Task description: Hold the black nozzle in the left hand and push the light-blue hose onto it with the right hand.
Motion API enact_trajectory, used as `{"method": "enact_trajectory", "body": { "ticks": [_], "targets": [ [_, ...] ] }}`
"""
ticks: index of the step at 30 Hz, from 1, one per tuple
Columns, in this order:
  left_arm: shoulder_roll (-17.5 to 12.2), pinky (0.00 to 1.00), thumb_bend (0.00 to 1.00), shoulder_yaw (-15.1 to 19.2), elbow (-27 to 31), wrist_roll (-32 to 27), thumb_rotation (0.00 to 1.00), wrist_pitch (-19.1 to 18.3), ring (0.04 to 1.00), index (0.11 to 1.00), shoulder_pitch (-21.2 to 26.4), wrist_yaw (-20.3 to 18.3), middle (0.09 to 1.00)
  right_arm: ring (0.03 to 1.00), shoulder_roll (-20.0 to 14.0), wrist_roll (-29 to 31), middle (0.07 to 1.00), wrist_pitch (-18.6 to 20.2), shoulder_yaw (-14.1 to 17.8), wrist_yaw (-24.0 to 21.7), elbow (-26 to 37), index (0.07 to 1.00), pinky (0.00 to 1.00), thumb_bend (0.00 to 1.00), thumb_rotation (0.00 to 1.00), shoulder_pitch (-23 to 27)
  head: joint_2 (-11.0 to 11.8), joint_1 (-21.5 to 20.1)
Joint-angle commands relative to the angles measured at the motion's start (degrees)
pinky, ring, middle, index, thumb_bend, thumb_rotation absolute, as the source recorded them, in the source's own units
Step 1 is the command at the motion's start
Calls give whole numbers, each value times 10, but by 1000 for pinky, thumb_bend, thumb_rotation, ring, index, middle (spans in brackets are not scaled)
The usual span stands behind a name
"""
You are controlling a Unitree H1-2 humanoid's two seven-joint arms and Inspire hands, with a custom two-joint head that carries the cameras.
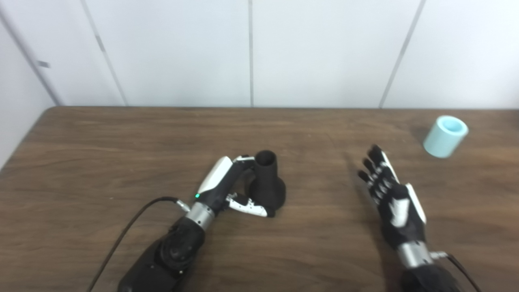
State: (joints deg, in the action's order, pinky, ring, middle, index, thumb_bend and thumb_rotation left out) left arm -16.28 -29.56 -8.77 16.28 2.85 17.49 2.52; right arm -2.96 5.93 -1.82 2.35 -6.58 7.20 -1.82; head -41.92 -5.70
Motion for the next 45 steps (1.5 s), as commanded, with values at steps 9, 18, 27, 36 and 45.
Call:
{"method": "enact_trajectory", "body": {
  "ticks": [9, 18, 27, 36, 45],
  "targets": [
    [-7, 957, 514, -84, -3, 54, 0, -25, 741, 446, -49, -111, 551, 989, 24, -26, 1000, 2, -18, 21, 49, 1000, 948, 770, 1000, 21, -7, -51],
    [-6, 957, 515, -82, 6, 56, 0, -25, 722, 445, -53, -103, 548, 982, 35, -39, 1000, 8, -27, 35, 55, 1000, 943, 800, 1000, 22, -9, -69],
    [-5, 961, 514, -78, 3, 53, 0, -20, 721, 444, -54, -103, 550, 982, 31, -34, 1000, 8, -27, 36, 53, 1000, 936, 820, 1000, 23, -8, -69],
    [-6, 954, 515, -73, -14, 51, 0, 2, 712, 446, -57, -95, 546, 988, 31, -33, 1000, -3, -27, 36, 45, 1000, 942, 821, 1000, 22, 24, -130],
    [-12, 944, 515, -62, -32, 52, 0, 29, 712, 448, -60, -94, 545, 989, 37, -39, 1000, -16, -26, 46, 34, 1000, 943, 814, 1000, 24, 50, -168]
  ]
}}
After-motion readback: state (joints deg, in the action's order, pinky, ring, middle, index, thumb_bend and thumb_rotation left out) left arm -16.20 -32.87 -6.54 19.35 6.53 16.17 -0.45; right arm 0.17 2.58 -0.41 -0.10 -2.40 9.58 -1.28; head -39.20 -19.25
